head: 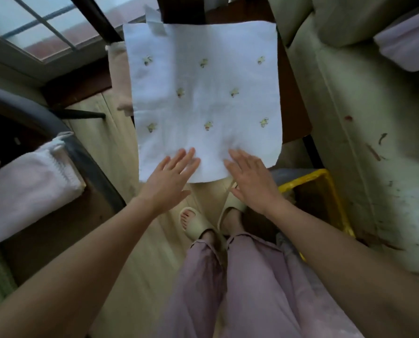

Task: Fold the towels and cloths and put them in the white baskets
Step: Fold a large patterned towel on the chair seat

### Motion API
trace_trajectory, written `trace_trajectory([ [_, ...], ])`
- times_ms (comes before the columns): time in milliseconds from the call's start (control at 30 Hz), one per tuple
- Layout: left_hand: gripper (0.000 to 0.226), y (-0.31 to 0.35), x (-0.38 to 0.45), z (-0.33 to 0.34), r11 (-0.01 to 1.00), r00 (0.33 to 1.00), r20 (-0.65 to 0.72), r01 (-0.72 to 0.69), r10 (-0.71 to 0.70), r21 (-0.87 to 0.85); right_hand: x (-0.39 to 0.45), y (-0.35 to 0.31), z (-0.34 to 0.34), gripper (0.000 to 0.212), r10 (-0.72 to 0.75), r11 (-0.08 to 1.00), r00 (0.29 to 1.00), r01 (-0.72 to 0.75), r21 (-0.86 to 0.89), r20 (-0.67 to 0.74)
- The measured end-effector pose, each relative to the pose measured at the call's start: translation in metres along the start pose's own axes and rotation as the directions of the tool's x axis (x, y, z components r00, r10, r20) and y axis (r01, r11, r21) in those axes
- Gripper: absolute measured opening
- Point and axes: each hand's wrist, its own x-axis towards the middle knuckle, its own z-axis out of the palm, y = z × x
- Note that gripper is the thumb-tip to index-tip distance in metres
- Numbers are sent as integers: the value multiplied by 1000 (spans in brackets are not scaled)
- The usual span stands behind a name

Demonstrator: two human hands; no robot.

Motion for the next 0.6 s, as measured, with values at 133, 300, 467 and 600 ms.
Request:
trace_trajectory([
  [133, 81, -6, -2, 16, 1000, 989, -149, 12, -8, 28, 11, -17, 17, 85, 67, 985, 995, -77, -153, -70],
  [300, 70, -15, 11, 34, 1000, 921, -390, 14, -8, 12, 28, -29, 32, 73, 113, 965, 987, -136, -225, -112],
  [467, 57, -23, 9, 39, 998, 873, -484, -70, 60, -3, 36, -24, 29, 39, 58, 971, 975, -105, -216, -214],
  [600, 63, -29, 1, 26, 1000, 931, -364, -15, 12, -6, 34, -13, 4, 38, 24, 979, 990, -51, -195, -139],
])
